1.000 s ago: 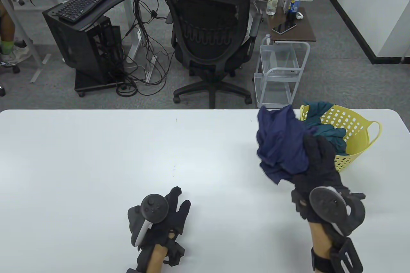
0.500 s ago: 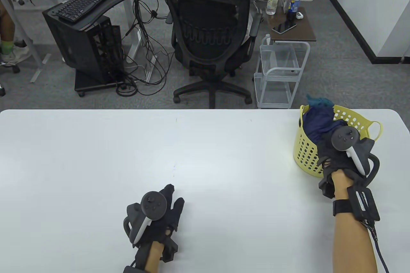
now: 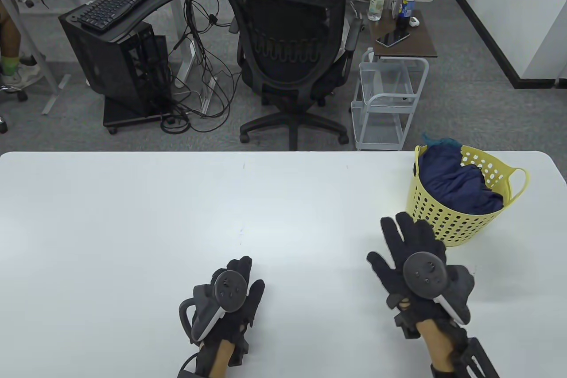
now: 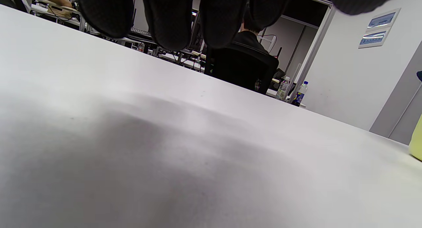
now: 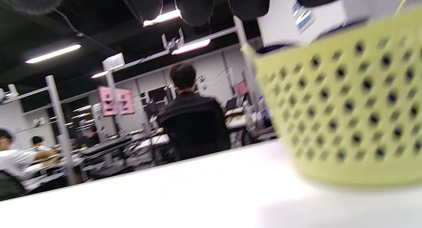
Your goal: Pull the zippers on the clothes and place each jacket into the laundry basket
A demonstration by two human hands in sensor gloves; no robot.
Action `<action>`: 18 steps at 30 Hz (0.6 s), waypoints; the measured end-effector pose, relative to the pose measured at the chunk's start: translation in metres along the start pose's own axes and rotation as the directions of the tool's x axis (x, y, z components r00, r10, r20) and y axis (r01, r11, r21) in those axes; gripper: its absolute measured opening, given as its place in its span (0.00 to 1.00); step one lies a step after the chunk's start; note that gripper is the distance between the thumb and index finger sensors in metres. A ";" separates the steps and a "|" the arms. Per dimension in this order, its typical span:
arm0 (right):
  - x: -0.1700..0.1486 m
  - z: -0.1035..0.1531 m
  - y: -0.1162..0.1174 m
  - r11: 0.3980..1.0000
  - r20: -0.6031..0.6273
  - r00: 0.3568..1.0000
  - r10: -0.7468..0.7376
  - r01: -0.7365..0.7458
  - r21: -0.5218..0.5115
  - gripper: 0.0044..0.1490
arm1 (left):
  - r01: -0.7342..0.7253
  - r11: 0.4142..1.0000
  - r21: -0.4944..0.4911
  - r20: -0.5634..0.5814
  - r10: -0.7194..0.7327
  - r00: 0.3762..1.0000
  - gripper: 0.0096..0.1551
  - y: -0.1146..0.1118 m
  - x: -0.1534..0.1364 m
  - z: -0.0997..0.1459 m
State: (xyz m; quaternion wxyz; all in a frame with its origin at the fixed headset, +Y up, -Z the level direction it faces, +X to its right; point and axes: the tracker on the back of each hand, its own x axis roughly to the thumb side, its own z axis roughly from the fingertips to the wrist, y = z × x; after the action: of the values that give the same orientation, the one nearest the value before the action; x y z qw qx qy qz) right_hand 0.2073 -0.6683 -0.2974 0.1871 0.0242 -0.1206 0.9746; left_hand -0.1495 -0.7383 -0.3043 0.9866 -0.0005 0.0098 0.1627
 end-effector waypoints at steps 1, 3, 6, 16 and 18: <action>0.003 0.004 0.013 1.000 0.003 1.000 -0.014 0.014 0.025 0.51 | 0.003 1.000 0.002 0.007 -0.003 1.000 0.41 0.000 0.002 0.001; 0.005 0.008 0.044 0.998 0.009 1.000 -0.011 0.010 0.063 0.53 | 0.008 1.000 0.001 0.016 -0.008 1.000 0.41 -0.002 0.005 0.001; 0.007 0.010 0.066 0.994 0.041 0.998 0.051 -0.055 0.095 0.53 | 0.024 1.000 -0.008 0.026 -0.024 0.999 0.41 -0.003 0.009 0.001; -0.003 0.026 0.078 0.988 0.113 0.987 0.110 -0.121 0.093 0.51 | 0.058 0.998 -0.011 0.050 -0.057 0.997 0.41 -0.010 0.022 -0.001; 0.000 0.028 0.079 0.987 0.124 0.986 0.109 -0.122 0.104 0.51 | 0.061 0.998 -0.010 0.054 -0.060 0.997 0.41 -0.010 0.022 0.000</action>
State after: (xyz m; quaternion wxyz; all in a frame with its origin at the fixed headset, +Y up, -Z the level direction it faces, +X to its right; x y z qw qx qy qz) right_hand 0.1779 -0.7462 -0.2883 0.1212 0.0849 -0.0782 0.9859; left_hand -0.1254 -0.7410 -0.3048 0.9910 -0.0020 -0.0175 0.1327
